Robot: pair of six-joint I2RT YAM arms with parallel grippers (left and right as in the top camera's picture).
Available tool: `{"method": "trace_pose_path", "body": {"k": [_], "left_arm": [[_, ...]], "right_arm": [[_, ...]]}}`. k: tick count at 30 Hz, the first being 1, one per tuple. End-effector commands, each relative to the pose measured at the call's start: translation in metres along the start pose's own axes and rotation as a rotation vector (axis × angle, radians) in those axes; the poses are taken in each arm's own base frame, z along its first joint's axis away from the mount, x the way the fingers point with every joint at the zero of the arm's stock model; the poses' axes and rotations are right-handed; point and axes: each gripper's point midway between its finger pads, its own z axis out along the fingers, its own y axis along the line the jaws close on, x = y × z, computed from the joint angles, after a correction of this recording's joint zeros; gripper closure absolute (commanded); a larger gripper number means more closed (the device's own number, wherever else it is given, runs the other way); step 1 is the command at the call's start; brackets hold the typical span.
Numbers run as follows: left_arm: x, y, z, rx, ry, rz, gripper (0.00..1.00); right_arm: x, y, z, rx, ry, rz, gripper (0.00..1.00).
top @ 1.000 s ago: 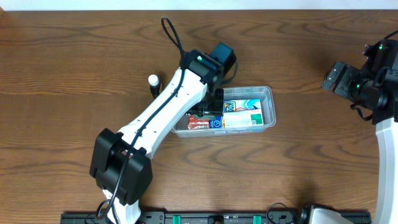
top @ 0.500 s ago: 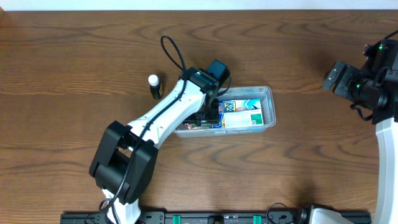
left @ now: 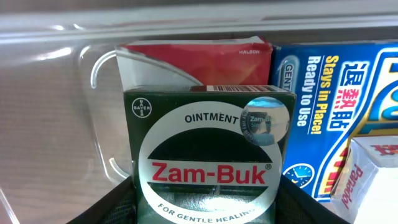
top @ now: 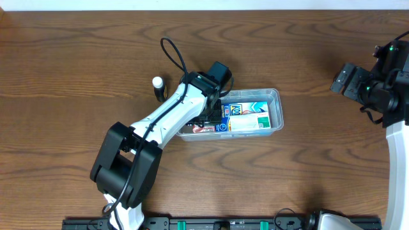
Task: Pack container
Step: 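Lower the Zam-Buk box into the container in front of the red box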
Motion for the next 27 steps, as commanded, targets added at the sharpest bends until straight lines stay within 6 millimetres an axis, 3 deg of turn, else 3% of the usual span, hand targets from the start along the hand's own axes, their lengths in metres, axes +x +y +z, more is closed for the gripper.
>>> {"method": "trace_pose_path", "body": {"k": [1,2,5,14,17,27], "left_arm": [[-0.001,0.008,0.008,-0.039,-0.001,0.013,0.41],[-0.001,0.008,0.008,-0.038,-0.004,0.013,0.34],[-0.002,0.007,0.008,-0.035,-0.008,0.013,0.29],[0.003,0.009,0.008,-0.045,0.014,0.014,0.27],[0.005,0.01,0.006,-0.046,0.021,0.014,0.22],[-0.008,0.001,-0.03,0.016,-0.07,0.054,0.14]], "right_arm": [[-0.003,-0.003,0.0,0.01,-0.005,0.008,0.01],[-0.003,-0.003,0.0,0.01,-0.005,0.008,0.01],[-0.003,-0.003,0.0,0.01,-0.005,0.008,0.01],[-0.003,-0.003,0.0,0.01,-0.005,0.008,0.01],[-0.003,-0.003,0.0,0.01,-0.005,0.008,0.01],[-0.003,-0.003,0.0,0.01,-0.005,0.008,0.01]]}}
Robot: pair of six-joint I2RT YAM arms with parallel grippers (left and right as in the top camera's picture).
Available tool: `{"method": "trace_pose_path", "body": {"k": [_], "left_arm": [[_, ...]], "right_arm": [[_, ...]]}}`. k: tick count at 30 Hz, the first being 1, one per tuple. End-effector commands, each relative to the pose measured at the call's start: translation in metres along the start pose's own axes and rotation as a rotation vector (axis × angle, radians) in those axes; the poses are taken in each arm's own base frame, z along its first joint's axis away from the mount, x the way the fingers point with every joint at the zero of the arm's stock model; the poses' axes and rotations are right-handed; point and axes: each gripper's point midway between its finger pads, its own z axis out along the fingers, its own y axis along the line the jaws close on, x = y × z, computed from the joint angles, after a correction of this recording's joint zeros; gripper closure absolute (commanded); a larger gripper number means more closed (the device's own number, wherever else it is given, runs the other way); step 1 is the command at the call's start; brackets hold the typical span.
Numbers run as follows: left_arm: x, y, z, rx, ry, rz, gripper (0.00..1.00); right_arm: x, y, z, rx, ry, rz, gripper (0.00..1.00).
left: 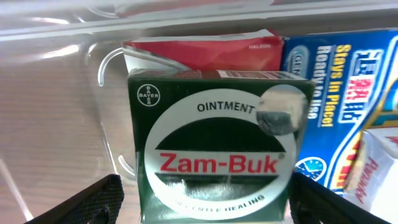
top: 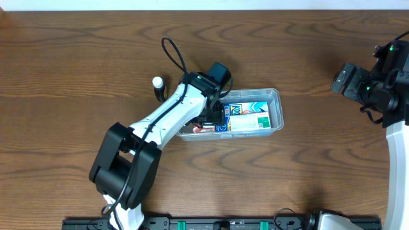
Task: Pack container
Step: 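Lower the Zam-Buk box into the container in front of the red box, then release the Zam-Buk box and raise the left gripper, then grasp the white-capped dark bottle with the left gripper and lift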
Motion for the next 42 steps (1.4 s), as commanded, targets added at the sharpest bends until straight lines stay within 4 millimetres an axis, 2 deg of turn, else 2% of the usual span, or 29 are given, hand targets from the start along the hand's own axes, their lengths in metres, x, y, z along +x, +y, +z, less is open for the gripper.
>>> {"method": "trace_pose_path", "body": {"k": [1,6,10,14,17,20,25,30,39,42], "left_arm": [[-0.011,-0.003,-0.031,0.035,-0.083,0.019,0.14],[-0.011,-0.009,-0.066,0.108,-0.148,0.072,0.14],[-0.016,-0.006,-0.116,0.156,-0.275,0.141,0.12],[-0.028,0.027,-0.161,0.133,-0.423,0.164,0.08],[-0.042,0.067,-0.174,0.1,-0.468,0.087,0.07],[-0.059,0.107,-0.17,0.081,-0.465,0.002,0.07],[-0.08,0.143,-0.144,0.098,-0.416,-0.051,0.07],[-0.093,0.149,-0.117,0.085,-0.349,-0.012,0.07],[-0.128,0.147,-0.087,0.074,-0.267,0.0,0.07],[-0.133,0.146,-0.076,0.072,-0.248,0.0,0.07]], "right_arm": [[-0.003,-0.003,0.0,0.01,-0.005,0.008,0.01],[-0.003,-0.003,0.0,0.01,-0.005,0.008,0.01],[-0.003,-0.003,0.0,0.01,-0.005,0.008,0.01],[-0.003,-0.003,0.0,0.01,-0.005,0.008,0.01],[-0.003,-0.003,0.0,0.01,-0.005,0.008,0.01],[-0.003,-0.003,0.0,0.01,-0.005,0.008,0.01],[-0.003,-0.003,0.0,0.01,-0.005,0.008,0.01],[-0.003,-0.003,0.0,0.01,-0.005,0.008,0.01],[-0.003,-0.003,0.0,0.01,-0.005,0.008,0.01],[-0.003,-0.003,0.0,0.01,-0.005,0.008,0.01]]}}
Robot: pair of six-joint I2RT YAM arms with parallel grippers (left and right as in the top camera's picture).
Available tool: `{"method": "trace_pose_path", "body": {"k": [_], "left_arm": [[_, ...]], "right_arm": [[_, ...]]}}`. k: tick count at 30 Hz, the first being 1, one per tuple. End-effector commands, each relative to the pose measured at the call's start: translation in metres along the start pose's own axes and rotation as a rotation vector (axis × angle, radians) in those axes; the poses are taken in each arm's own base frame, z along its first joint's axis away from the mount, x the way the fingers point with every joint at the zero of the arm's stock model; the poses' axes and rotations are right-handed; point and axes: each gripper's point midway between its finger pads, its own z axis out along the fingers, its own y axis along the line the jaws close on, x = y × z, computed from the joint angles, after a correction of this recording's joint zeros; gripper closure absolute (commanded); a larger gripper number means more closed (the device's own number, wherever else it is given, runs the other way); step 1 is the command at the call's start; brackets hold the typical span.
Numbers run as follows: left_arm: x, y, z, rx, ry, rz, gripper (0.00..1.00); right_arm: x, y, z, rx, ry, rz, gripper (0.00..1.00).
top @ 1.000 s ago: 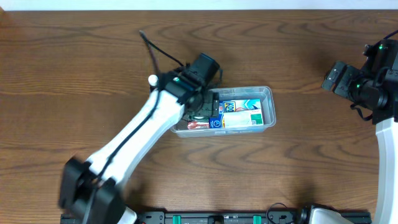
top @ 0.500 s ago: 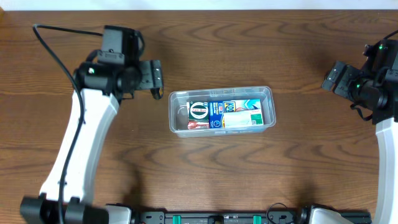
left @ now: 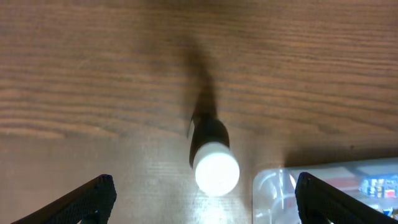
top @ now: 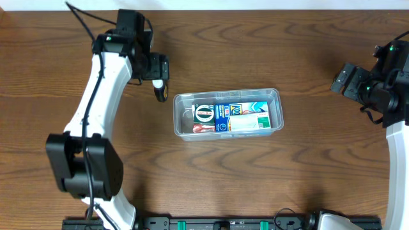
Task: Pack container
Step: 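Grasp the white-capped dark bottle with the left gripper and lift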
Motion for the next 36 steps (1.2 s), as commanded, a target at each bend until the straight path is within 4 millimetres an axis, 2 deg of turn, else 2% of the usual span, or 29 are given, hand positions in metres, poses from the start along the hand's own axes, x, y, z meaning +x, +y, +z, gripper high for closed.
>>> {"method": "trace_pose_path", "body": {"k": [1,3,9,22,27,36], "left_arm": [[-0.005,-0.001,0.011,0.007,0.018,0.018,0.07],[0.0,0.0,0.02,0.004,0.05,0.017,0.08],[0.015,0.008,0.031,-0.039,0.123,0.016,0.08],[0.021,0.01,0.051,-0.043,0.167,0.017,0.09],[0.018,0.009,0.051,-0.041,0.155,0.018,0.26],[0.019,0.001,0.057,-0.024,0.158,0.028,0.27]], "right_arm": [[-0.003,-0.003,0.0,0.01,-0.005,0.009,0.01],[-0.003,-0.003,0.0,0.01,-0.005,0.009,0.01],[-0.003,-0.003,0.0,0.01,-0.005,0.009,0.01],[-0.003,-0.003,0.0,0.01,-0.005,0.009,0.01],[-0.003,-0.003,0.0,0.01,-0.005,0.009,0.01],[-0.003,-0.003,0.0,0.01,-0.005,0.009,0.01]]}}
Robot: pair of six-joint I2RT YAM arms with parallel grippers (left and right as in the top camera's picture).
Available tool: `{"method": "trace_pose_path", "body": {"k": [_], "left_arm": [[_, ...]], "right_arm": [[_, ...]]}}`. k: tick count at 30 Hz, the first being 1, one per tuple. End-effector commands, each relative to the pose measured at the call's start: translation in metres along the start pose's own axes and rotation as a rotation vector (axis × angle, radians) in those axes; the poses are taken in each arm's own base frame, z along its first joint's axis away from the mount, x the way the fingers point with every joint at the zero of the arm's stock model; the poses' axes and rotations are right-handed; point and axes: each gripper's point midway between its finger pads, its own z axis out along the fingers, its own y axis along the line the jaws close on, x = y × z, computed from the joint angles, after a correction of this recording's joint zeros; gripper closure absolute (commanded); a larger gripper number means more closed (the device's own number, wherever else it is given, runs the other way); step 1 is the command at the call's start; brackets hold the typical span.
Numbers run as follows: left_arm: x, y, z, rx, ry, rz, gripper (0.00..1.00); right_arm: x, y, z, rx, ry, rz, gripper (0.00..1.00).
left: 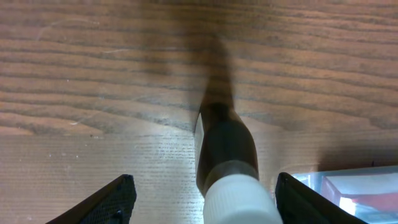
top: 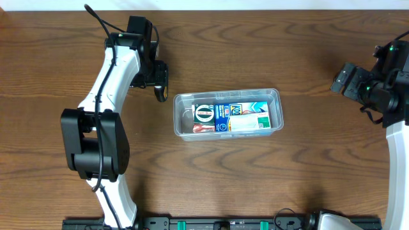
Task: Pack container
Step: 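Grasp the white-capped dark bottle with the left gripper and lift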
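A clear plastic container lies at mid-table, holding a green Zam-Buk box, a blue box, a white-and-green box and a red packet. Left of it stands a small dark bottle with a white cap. My left gripper is down over the bottle, open, one finger on each side of the cap and not touching it. In the overhead view only the bottle's dark lower end shows. My right gripper hangs at the far right, away from everything.
The container's corner shows just right of the bottle in the left wrist view. Bare wooden table lies around the bottle and between the container and the right arm.
My left gripper was higher above the bottle with the whole cap below it. Now it is lower and the cap sits between its open fingers. The right arm has not moved.
My left gripper was inside the container, shut on the Zam-Buk box. Then its fingers stood apart and the box rested in the container's left end. Later the gripper was open over the bottle left of the container, and now it is lowered around the cap.
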Motion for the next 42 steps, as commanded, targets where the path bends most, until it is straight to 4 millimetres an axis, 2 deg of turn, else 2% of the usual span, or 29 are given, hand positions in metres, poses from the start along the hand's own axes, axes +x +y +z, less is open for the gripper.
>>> {"method": "trace_pose_path", "body": {"k": [1,6,14,22,27,33,37,42], "left_arm": [[-0.002,-0.008,0.005,0.009,0.003,0.024,0.27],[0.001,-0.018,0.015,0.011,0.024,0.046,0.27],[0.002,-0.015,0.02,0.008,0.036,0.039,0.34],[0.003,-0.015,0.02,0.007,0.041,0.039,0.51],[0.003,-0.015,0.02,0.008,0.038,0.039,0.72],[0.002,-0.015,0.018,0.006,0.033,0.039,0.74],[-0.003,-0.014,0.002,-0.002,0.002,0.041,0.75],[-0.01,-0.017,-0.042,0.003,-0.043,0.043,0.75]], "right_arm": [[-0.003,-0.003,0.0,0.01,-0.005,0.008,0.01],[-0.003,-0.003,0.0,0.01,-0.005,0.008,0.01],[-0.003,-0.003,0.0,0.01,-0.005,0.008,0.01],[-0.003,-0.003,0.0,0.01,-0.005,0.008,0.01],[-0.003,-0.003,0.0,0.01,-0.005,0.008,0.01],[-0.003,-0.003,0.0,0.01,-0.005,0.008,0.01],[-0.003,-0.003,0.0,0.01,-0.005,0.008,0.01],[-0.003,-0.003,0.0,0.01,-0.005,0.008,0.01]]}}
